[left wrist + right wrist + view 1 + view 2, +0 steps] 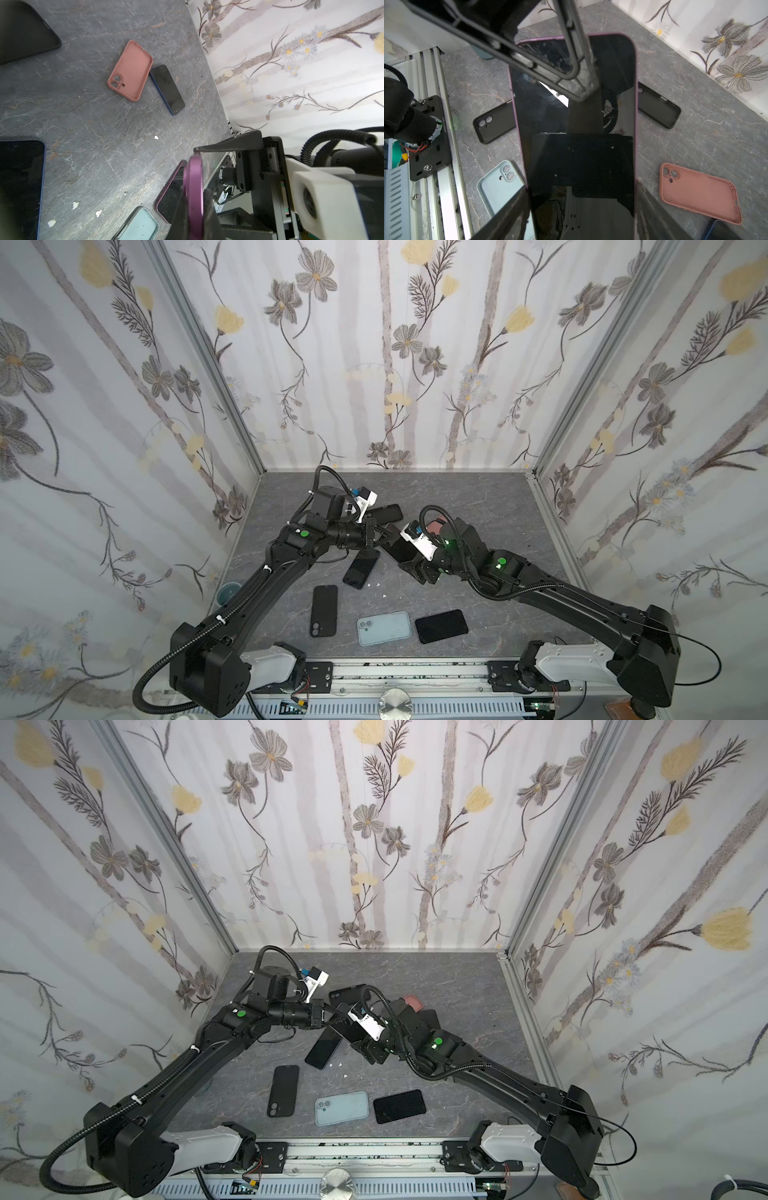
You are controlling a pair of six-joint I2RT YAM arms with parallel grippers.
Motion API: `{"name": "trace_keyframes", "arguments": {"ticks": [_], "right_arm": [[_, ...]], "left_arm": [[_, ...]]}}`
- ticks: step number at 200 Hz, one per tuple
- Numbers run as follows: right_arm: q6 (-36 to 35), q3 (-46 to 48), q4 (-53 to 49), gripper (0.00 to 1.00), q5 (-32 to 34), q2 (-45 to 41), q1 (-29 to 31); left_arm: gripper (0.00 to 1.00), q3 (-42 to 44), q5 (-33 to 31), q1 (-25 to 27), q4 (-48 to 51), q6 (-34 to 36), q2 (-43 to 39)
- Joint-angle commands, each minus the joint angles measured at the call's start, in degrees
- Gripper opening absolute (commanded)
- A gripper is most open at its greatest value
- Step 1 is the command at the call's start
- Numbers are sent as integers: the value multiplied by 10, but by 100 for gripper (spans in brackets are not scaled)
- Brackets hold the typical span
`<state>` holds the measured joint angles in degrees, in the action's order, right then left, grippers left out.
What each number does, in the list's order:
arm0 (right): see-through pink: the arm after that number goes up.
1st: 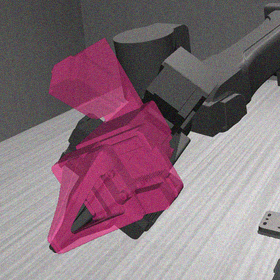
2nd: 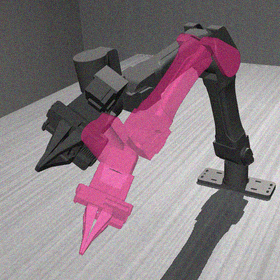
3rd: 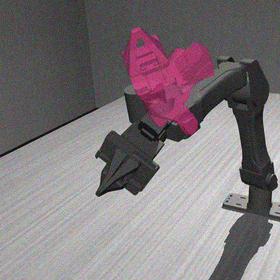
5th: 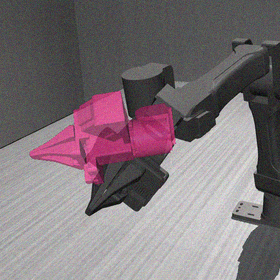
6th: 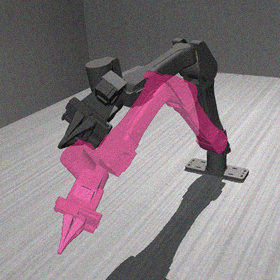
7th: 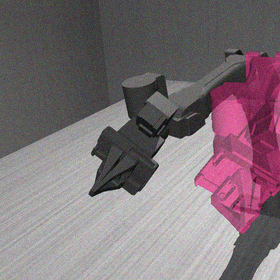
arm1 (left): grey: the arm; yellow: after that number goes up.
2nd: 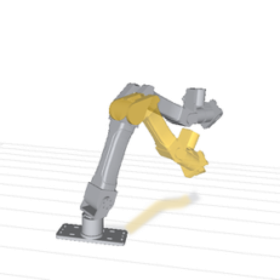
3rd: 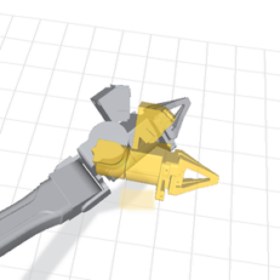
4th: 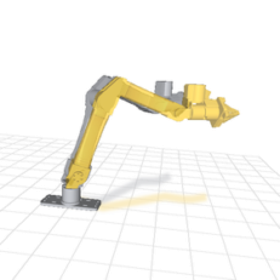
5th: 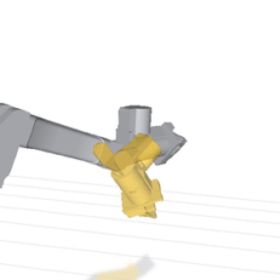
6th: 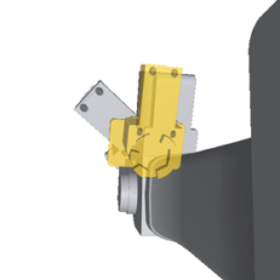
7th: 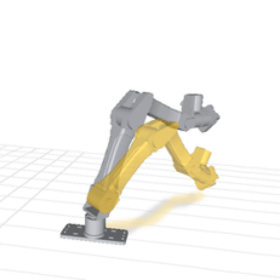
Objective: Put the phone into the phone case
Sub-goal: 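Lift the purple-framed phone upright with both grippers holding its ends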
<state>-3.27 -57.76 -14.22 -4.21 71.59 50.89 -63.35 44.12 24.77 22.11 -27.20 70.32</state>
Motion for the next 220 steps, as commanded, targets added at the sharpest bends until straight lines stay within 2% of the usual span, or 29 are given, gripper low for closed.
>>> {"name": "trace_keyframes", "arguments": {"ticks": [1, 21, 49, 70, 79, 93, 100, 118, 145, 183, 203, 220], "right_arm": [[21, -16, 28, 90, 49, -6, 0], [36, -33, 41, 100, 67, -16, -3], [81, -52, 82, 100, 86, -41, -15], [139, -24, 155, 100, 119, -81, -34], [177, -3, 194, 100, 111, -103, -69], [254, 29, 265, 100, 56, -135, -120], [304, 42, 297, 97, 16, -147, -152], [377, 52, 326, 91, -40, -159, -207], [425, 48, 347, 85, -101, -169, -253], [514, 42, 470, 72, -208, -158, -284], [514, 23, 492, 64, -257, -143, -282], [502, 17, 491, 65, -276, -136, -279]], "left_arm": [[0, -1, -25, -14, -76, -30, -23], [0, -6, -42, -29, -113, -46, -42], [0, 6, -95, -46, -196, -75, -79], [0, 35, -137, -51, -287, -98, -111], [0, 47, -151, -52, -328, -109, -122], [0, 60, -161, -55, -384, -134, -135], [0, 67, -160, -57, -413, -147, -139], [0, 79, -143, -58, -487, -173, -149], [0, 100, -132, -59, -587, -203, -160], [0, 112, -129, -58, -695, -249, -151], [0, 114, -116, -58, -743, -270, -138], [0, 118, -108, -57, -777, -281, -127]]}}
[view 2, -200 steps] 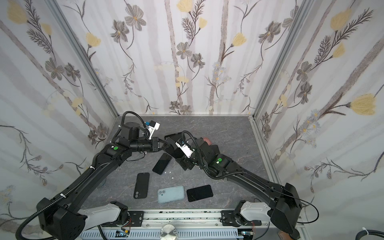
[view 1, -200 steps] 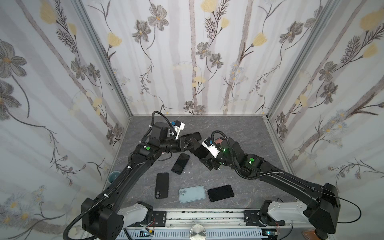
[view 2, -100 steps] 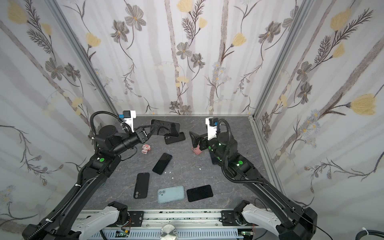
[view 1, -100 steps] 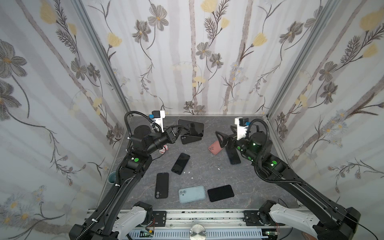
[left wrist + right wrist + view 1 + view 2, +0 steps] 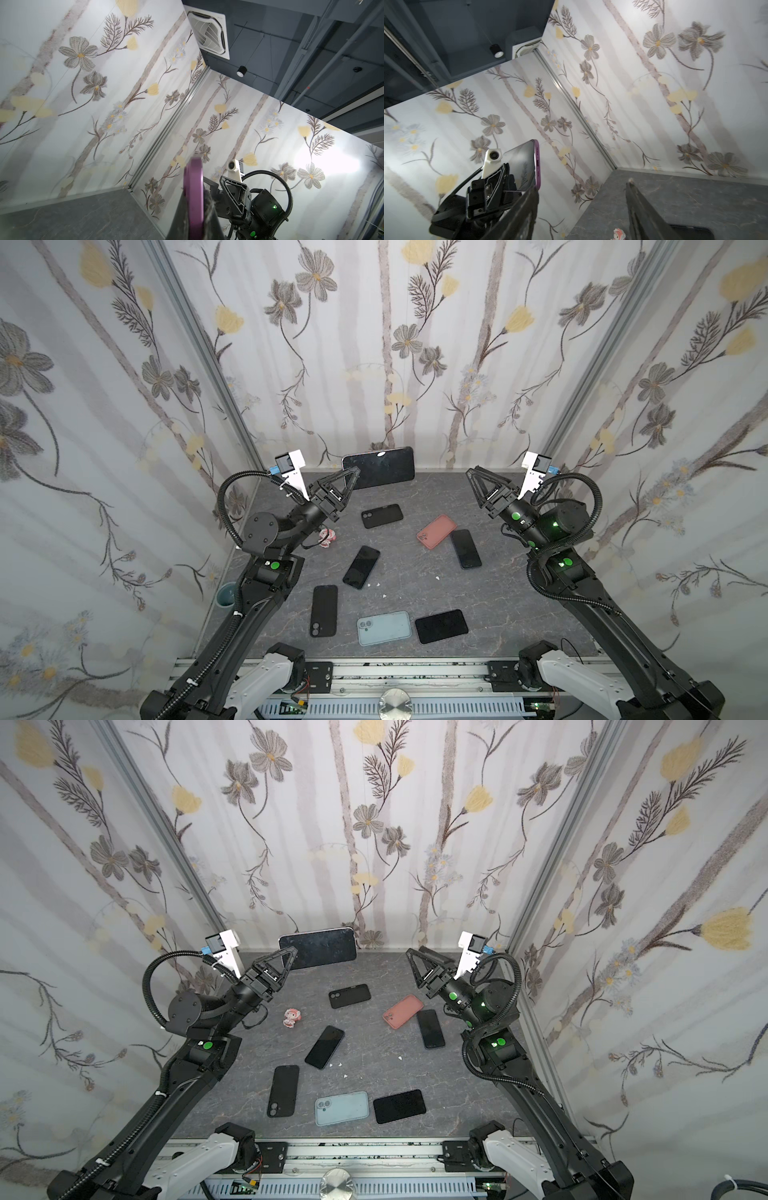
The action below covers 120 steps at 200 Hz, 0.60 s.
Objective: Put the phone into the phone case
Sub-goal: 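Lift the purple-framed phone upright with both grippers holding its ends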
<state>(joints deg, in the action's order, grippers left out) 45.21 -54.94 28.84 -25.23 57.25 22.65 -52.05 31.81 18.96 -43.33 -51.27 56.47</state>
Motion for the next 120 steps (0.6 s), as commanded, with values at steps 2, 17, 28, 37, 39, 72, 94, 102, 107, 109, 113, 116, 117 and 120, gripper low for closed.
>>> {"name": "trace_keyframes", "arguments": {"ticks": [2, 17, 28, 37, 39, 72, 94, 102, 107, 109, 113, 116, 117, 120], "right_arm": [[18, -11, 62, 66, -66, 9, 4], [21, -10, 82, 68, -72, 13, 12], [17, -15, 89, 71, -79, 17, 22], [8, -24, 86, 71, -84, 23, 32], [4, -28, 81, 71, -84, 25, 36], [-24, -67, 64, 71, -97, 57, 71], [-29, -90, 66, 71, -109, 76, 83], [-33, -99, 68, 70, -117, 84, 87], [-35, -106, 68, 70, -126, 88, 89], [-35, -108, 68, 70, -128, 91, 90], [-36, -114, 66, 70, -135, 94, 91], [-38, -118, 65, 70, -142, 97, 92], [-39, -119, 65, 70, -144, 98, 93], [-39, -122, 64, 70, -150, 101, 94]], "left_arm": [[0, 5, 15, 1, -125, -42, 13], [0, 5, 19, 2, -146, -53, 21], [0, 5, 22, 4, -156, -59, 24], [0, 4, 25, 6, -161, -59, 26], [0, 3, 25, 7, -161, -59, 26], [0, -3, 46, 14, -164, -59, 33], [0, -5, 63, 17, -171, -59, 32], [0, -3, 65, 19, -174, -59, 32], [0, -4, 66, 20, -174, -58, 31], [0, -4, 66, 20, -175, -59, 31], [0, -5, 68, 21, -174, -59, 31], [0, -5, 68, 21, -174, -59, 32], [0, -5, 69, 21, -174, -59, 32], [0, -7, 70, 21, -174, -58, 32]]}}
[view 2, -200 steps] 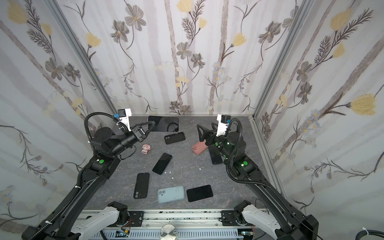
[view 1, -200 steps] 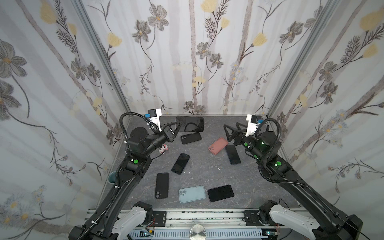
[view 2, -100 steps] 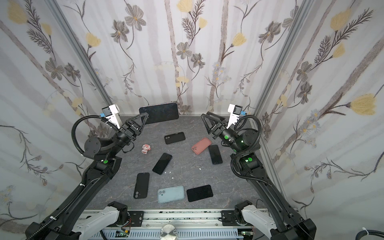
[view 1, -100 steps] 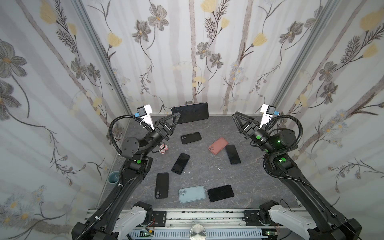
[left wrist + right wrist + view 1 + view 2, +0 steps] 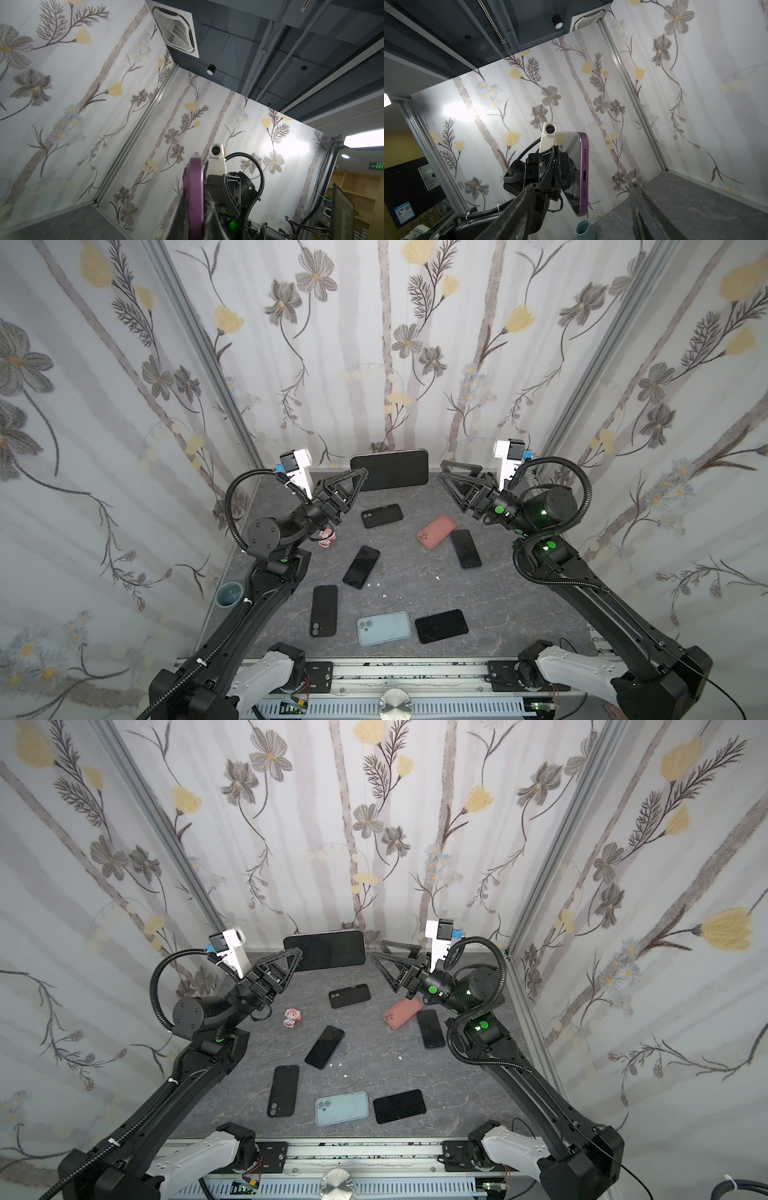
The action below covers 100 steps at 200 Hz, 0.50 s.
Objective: Put the phone into the phone case
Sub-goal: 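Lift the purple-framed phone upright with both grippers holding its ends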
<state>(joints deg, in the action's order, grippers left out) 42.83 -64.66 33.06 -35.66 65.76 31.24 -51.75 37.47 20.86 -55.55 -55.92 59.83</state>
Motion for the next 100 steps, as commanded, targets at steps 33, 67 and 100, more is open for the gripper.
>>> {"name": "trace_keyframes", "arguments": {"ticks": [33, 67, 100], "right_arm": [[-10, -43, 25, 59, -76, 33, 13], [-7, -54, 26, 54, -104, 43, 23], [-9, -62, 19, 39, -113, 52, 30]], "left_arm": [[0, -12, 21, 3, -55, -7, -1], [0, -15, 28, 6, -59, -9, 3], [0, -19, 35, 8, -61, -9, 5]]}}
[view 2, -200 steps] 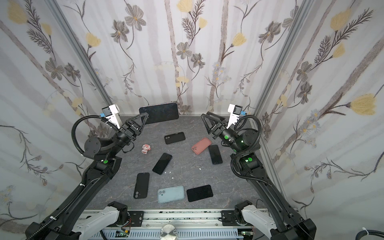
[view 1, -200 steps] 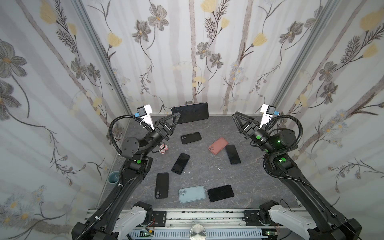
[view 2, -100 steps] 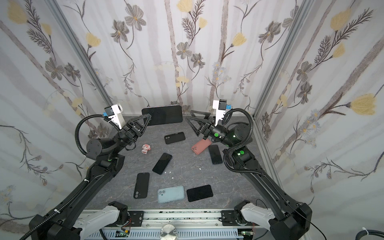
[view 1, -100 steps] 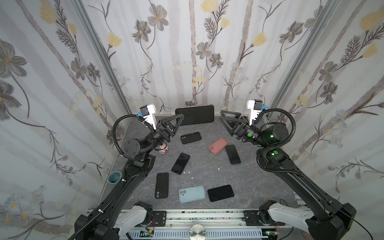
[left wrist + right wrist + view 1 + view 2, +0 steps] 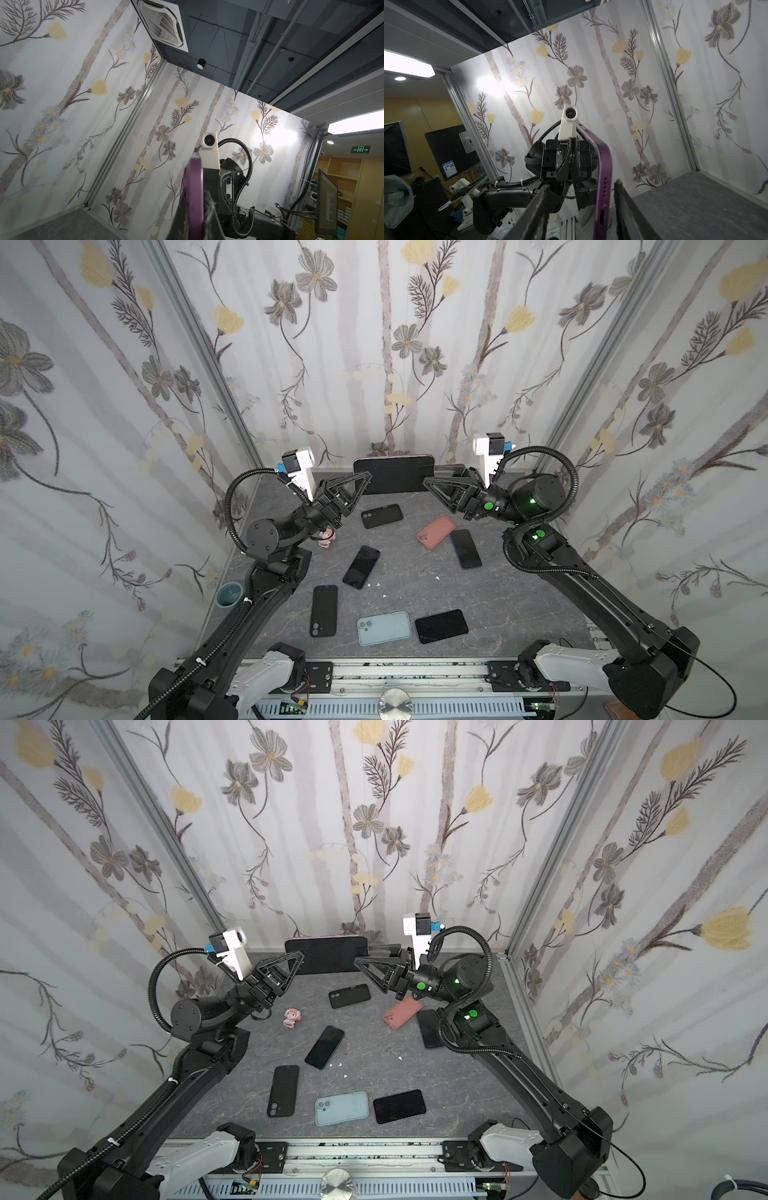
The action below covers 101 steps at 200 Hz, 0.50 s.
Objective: Put the phone into the phone case
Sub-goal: 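Lift the purple-framed phone upright with both grippers holding its ends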
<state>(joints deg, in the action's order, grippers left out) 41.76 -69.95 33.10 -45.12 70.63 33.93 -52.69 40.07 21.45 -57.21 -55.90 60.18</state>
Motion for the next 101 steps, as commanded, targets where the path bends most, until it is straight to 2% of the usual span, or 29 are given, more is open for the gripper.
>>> {"name": "trace_keyframes", "arguments": {"ticks": [1, 21, 61, 101], "right_arm": [[1, -9, 19, 39, -19, 3, 3], [1, -9, 21, 29, -18, 4, 5], [15, -13, 30, 28, -19, 9, 6], [17, -15, 29, 16, -23, 10, 7]], "left_arm": [[0, -10, 9, 2, -44, -10, 2], [0, -8, 18, 4, -53, -9, 4], [0, 4, 16, 3, -57, -11, -1], [0, 4, 19, 5, -52, -11, 0]]}}
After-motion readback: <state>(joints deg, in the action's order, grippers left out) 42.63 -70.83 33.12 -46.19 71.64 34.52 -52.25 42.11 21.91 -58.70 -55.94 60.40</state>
